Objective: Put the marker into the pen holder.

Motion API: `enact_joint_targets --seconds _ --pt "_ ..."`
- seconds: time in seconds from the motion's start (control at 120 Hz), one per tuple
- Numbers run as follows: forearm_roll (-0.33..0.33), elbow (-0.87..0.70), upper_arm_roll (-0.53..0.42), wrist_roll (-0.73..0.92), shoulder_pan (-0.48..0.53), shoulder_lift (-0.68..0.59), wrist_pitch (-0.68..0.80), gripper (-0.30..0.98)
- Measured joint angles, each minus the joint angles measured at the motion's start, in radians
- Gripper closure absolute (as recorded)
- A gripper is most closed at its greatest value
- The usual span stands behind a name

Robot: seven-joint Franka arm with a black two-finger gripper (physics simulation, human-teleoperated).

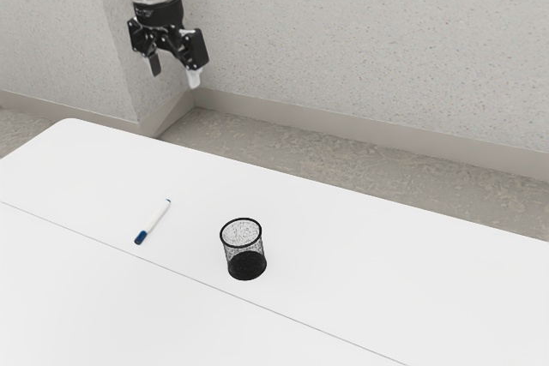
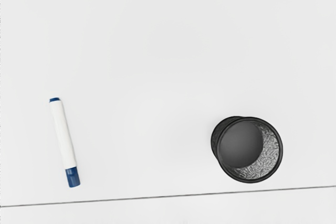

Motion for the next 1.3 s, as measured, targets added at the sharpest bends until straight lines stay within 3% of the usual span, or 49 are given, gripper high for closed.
enact_joint_targets --seconds 0.383,0.575,0.758,1.3 --pt "-0.008 -0.045 0.011 0.003 0.001 -0.016 0.001 0.0" --pt "-0.018 -0.399 0.055 -0.007 0.014 -0.063 0.184 0.0" --pt "-0.018 -0.557 0.069 -0.012 0.009 -0.009 0.376 0.0" --pt "-0.017 -0.732 0.222 0.069 0.001 0.069 0.673 0.0"
